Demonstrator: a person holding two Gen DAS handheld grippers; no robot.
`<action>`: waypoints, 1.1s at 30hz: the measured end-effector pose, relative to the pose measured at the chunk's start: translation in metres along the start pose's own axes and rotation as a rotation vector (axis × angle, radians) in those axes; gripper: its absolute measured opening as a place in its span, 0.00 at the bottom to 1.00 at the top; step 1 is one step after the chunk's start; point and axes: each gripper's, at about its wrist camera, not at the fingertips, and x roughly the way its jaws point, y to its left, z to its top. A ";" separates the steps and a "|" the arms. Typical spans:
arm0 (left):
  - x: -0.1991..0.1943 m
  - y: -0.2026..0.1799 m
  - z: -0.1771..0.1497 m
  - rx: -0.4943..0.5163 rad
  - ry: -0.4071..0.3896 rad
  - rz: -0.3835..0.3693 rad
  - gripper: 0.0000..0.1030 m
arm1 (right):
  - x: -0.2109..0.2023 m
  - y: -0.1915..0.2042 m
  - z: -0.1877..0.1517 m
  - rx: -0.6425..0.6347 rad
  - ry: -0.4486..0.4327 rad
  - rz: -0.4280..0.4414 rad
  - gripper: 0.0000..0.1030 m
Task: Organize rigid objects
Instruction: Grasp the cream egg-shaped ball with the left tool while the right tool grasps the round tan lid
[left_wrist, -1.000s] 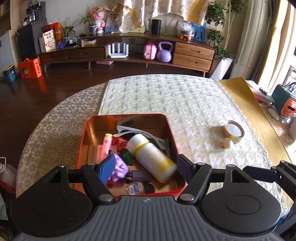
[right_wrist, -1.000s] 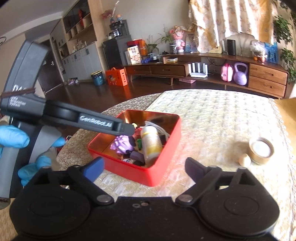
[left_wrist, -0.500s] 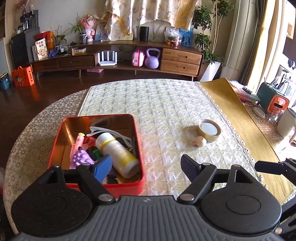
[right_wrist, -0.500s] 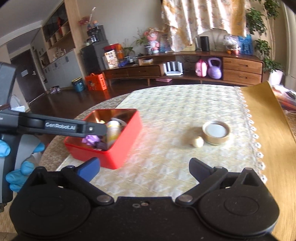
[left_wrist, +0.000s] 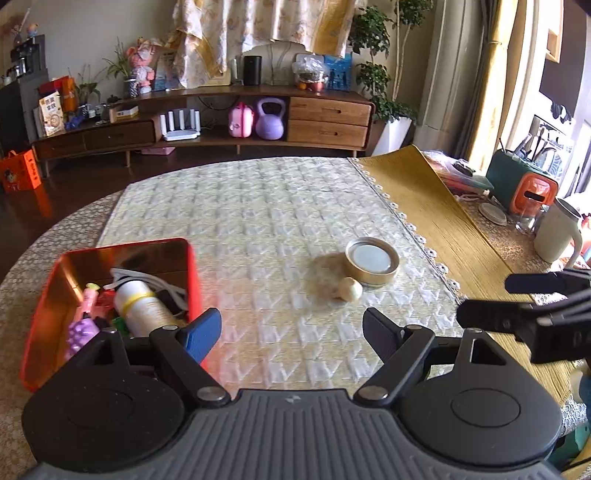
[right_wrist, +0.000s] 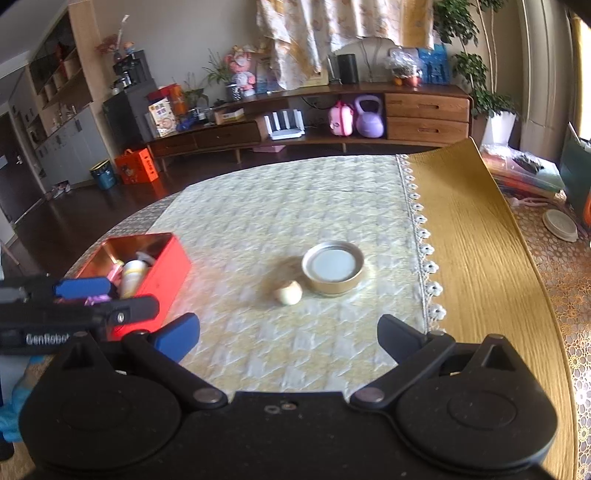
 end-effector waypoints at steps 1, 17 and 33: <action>0.006 -0.004 0.001 0.004 0.005 -0.007 0.81 | 0.004 -0.004 0.003 0.005 0.006 -0.004 1.00; 0.100 -0.040 0.009 0.070 0.079 -0.030 0.81 | 0.095 -0.040 0.047 0.083 0.095 -0.036 0.99; 0.162 -0.046 0.005 0.066 0.085 -0.066 0.71 | 0.163 -0.039 0.043 0.061 0.182 -0.051 0.90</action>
